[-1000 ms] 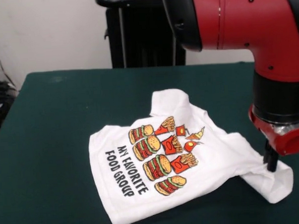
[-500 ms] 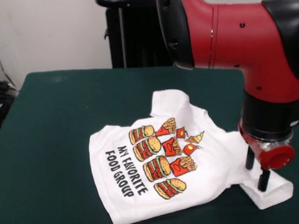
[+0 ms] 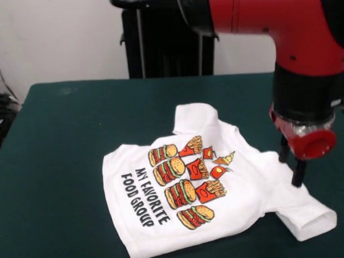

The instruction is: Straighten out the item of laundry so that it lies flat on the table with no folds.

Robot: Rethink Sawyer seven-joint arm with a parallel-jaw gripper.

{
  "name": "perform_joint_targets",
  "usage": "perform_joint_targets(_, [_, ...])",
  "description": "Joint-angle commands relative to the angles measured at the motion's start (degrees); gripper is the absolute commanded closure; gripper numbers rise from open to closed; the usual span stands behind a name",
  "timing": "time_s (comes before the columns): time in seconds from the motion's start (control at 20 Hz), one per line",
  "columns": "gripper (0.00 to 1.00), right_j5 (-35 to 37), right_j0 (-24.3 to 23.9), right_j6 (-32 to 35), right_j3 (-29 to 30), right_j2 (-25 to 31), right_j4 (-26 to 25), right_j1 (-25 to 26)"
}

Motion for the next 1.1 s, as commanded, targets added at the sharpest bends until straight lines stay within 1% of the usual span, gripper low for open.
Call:
perform_joint_targets(0.05, [0.00, 4.40, -1.13, -0.72, 16.97, 1.04, -0.73, -12.33])
perform_joint_targets(0.25, [0.00, -0.41, -3.22, -5.40, 25.22, 3.25, -1.76, -16.90])
perform_joint_targets(0.4, [0.00, -4.97, -4.50, -7.42, 30.45, 4.45, -3.41, -18.35])
perform_joint_targets(0.6, [0.00, -13.65, -6.79, -8.70, 35.89, 6.22, -7.29, -17.63])
perform_joint_targets(0.8, [0.00, -20.21, -8.46, -8.88, 39.48, 7.30, -11.71, -16.76])
perform_joint_targets(0.95, [0.00, -24.13, -11.06, -9.98, 41.87, 9.81, -14.82, -16.43])
perform_joint_targets(1.1, [0.00, -26.04, -12.27, -9.36, 42.63, 10.99, -17.93, -15.60])
